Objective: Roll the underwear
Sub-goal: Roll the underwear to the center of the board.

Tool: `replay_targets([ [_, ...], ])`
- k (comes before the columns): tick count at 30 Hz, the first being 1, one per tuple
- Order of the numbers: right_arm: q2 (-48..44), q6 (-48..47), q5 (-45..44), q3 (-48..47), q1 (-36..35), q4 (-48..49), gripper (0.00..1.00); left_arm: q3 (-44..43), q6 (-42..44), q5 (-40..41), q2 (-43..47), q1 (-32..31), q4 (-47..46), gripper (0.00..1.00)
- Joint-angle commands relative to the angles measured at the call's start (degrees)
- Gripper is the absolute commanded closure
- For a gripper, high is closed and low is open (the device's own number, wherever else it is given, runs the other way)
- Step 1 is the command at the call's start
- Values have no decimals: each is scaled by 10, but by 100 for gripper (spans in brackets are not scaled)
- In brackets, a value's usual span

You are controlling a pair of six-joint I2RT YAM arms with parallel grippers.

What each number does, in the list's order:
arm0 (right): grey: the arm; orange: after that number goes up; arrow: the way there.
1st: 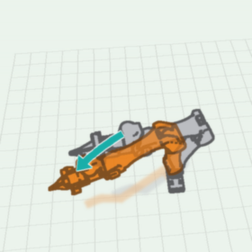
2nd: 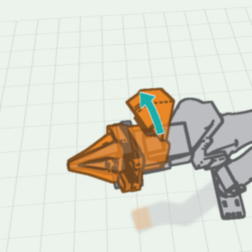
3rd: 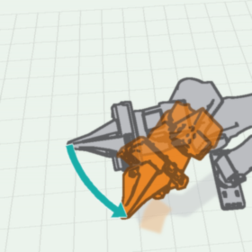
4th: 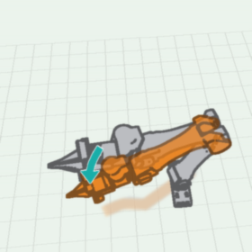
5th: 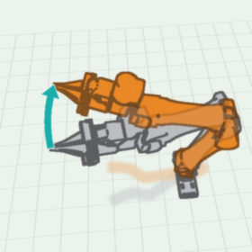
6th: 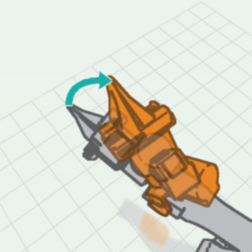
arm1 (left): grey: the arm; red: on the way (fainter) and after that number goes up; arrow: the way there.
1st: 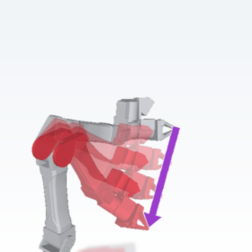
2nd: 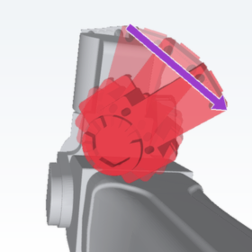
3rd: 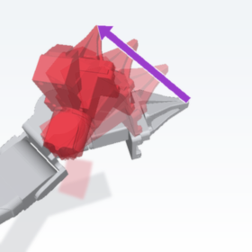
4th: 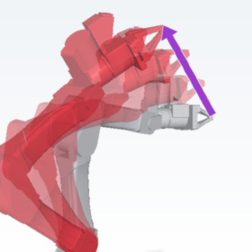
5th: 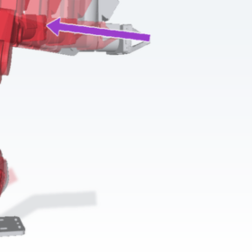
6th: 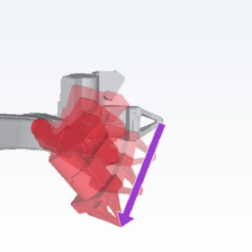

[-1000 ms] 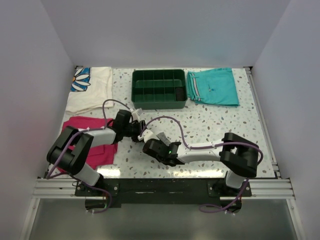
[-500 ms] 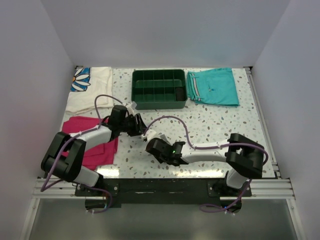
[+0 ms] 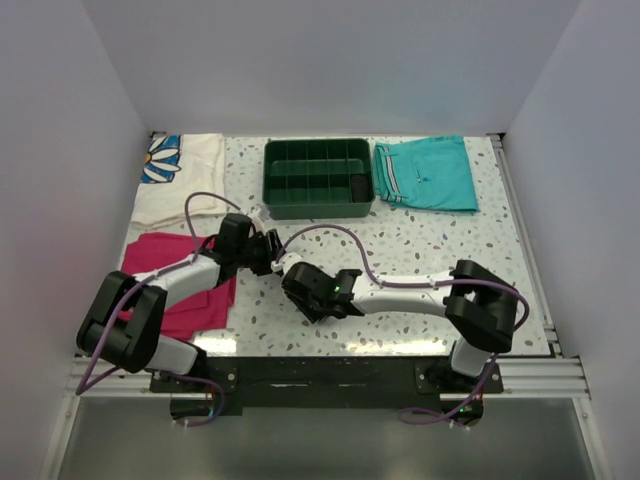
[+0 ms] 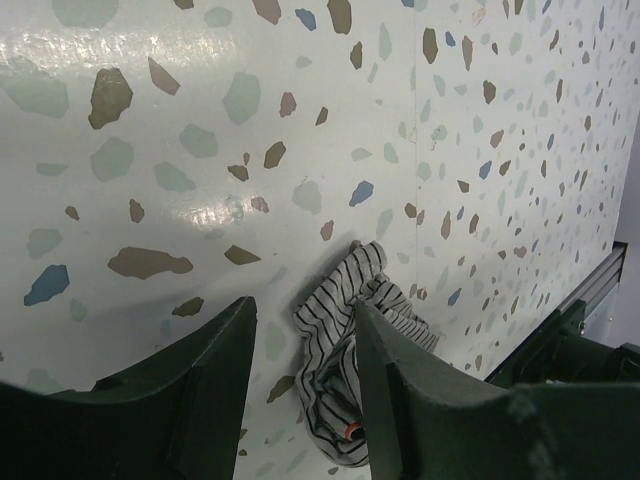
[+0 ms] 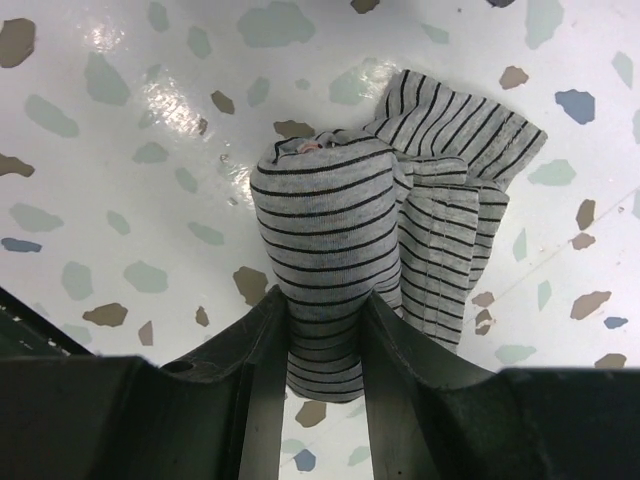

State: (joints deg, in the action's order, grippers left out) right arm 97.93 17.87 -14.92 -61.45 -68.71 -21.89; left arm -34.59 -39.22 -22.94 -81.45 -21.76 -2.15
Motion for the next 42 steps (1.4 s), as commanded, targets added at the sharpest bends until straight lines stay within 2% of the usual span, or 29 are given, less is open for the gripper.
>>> replay_targets([
  [1, 0, 30, 36, -20, 3, -23, 100, 5, 17, 11, 21, 5, 0, 51],
  [12, -43, 164, 131, 63, 54, 0, 100, 18, 16, 1, 6, 5, -18, 51],
  [21, -49, 208, 255, 143, 137, 71, 100, 16, 22, -1, 13, 5, -15, 51],
  [27, -29, 205, 307, 190, 195, 111, 100, 19, 19, -4, 15, 5, -19, 51],
  [32, 13, 150, 299, 164, 214, 113, 100, 18, 17, 0, 24, 5, -22, 51],
  [37, 86, 104, 364, 113, 227, 176, 100, 12, 18, 8, 27, 6, -12, 51],
  [42, 151, 60, 358, 42, 228, 146, 100, 16, 14, 24, 46, 11, 1, 51],
])
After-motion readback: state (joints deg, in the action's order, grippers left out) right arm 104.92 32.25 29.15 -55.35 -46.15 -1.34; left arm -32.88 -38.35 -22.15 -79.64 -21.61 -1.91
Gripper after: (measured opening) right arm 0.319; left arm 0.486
